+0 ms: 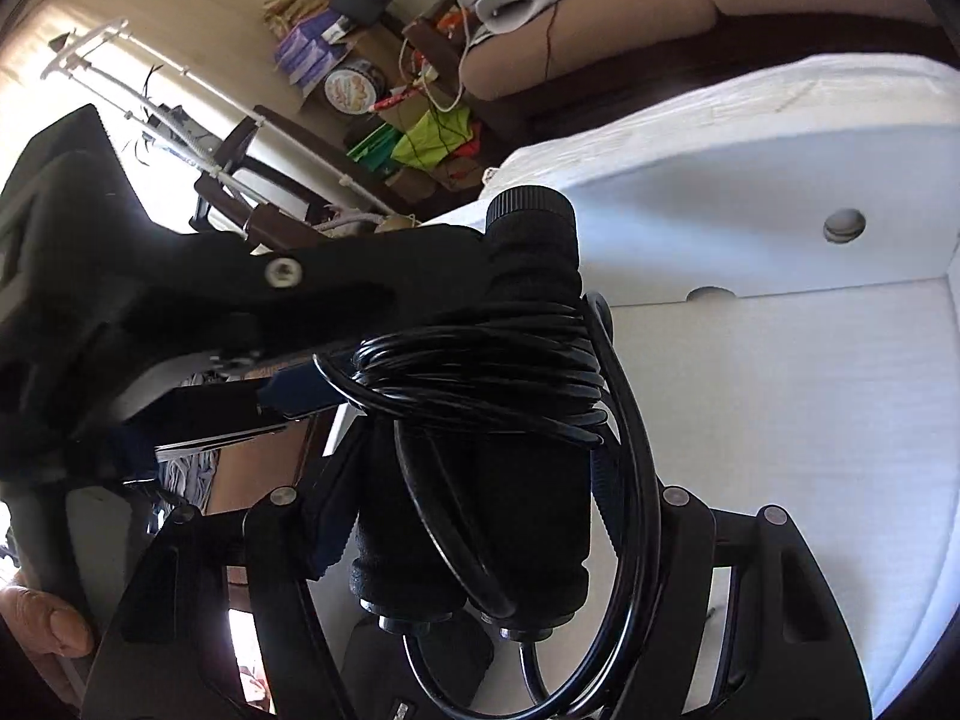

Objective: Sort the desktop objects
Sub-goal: 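Carry the cable bundle into the white box and open the right gripper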

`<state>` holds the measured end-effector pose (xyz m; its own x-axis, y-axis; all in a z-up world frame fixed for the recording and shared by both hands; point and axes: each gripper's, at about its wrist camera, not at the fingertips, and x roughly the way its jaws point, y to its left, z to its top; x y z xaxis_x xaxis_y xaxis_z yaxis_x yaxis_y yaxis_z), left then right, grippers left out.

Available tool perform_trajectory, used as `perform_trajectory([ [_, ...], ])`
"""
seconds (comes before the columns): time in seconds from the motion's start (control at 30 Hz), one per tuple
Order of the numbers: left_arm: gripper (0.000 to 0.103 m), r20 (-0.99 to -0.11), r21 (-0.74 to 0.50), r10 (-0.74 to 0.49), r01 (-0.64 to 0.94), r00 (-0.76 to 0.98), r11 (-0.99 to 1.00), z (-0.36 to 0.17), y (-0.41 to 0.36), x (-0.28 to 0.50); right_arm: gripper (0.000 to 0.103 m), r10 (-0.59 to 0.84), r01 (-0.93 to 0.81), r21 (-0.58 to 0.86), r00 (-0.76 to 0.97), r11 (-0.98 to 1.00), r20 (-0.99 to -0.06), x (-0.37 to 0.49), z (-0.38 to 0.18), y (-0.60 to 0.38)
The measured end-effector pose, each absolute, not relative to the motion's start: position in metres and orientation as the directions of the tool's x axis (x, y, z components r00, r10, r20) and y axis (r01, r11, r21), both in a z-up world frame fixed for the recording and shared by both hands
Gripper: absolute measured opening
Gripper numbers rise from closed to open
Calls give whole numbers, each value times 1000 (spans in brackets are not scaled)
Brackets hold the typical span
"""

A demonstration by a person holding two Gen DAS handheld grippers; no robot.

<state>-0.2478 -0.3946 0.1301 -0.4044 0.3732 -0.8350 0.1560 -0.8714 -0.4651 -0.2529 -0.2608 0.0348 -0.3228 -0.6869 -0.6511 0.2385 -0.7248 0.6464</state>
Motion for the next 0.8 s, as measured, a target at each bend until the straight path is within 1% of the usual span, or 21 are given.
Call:
perform_trajectory([
  [0.2, 72, -845, -451, 336, 218, -415, -865, 127, -416, -246, 67, -658, 206, 630, -338, -749, -673, -261, 8, -281],
  [0.37, 72, -809, -511, 371, 233, -456, -828, 137, -434, -229, 67, -654, 179, 633, -317, -753, -687, -258, -15, -302],
  [0.47, 72, -830, -491, 364, 246, -421, -836, 130, -436, -223, 67, -655, 156, 642, -302, -750, -692, -258, -24, -308],
  [0.57, 72, -832, -502, 382, 251, -403, -827, 122, -438, -216, 68, -653, 144, 643, -300, -752, -696, -256, -27, -310],
  [0.67, 72, -845, -478, 364, 246, -392, -843, 117, -438, -213, 69, -638, 154, 624, -290, -766, -713, -254, -24, -311],
  [0.8, 72, -851, -477, 364, 269, -378, -837, 107, -442, -211, 72, -613, 206, 578, -281, -790, -738, -246, -11, -302],
])
